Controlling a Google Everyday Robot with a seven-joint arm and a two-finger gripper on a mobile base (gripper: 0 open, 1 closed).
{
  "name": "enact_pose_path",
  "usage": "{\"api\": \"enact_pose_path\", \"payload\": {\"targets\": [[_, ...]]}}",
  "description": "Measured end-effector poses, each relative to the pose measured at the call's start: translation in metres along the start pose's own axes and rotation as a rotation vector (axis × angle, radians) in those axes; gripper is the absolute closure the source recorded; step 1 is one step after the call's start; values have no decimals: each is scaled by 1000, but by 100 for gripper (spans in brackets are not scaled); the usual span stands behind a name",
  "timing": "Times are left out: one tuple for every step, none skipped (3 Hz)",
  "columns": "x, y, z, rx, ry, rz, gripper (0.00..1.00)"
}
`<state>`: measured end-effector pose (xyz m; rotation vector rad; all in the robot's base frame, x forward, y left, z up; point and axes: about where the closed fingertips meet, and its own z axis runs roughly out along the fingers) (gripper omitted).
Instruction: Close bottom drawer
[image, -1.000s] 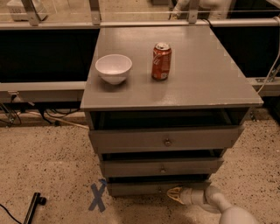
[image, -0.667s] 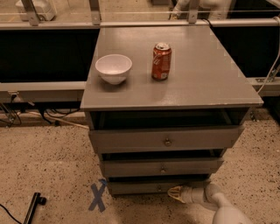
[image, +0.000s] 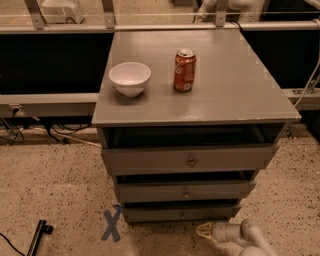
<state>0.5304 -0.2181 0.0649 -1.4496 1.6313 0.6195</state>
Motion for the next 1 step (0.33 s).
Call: {"api": "enact_pose_path", "payload": {"targets": [[-14, 32, -41, 17, -119, 5, 100]]}}
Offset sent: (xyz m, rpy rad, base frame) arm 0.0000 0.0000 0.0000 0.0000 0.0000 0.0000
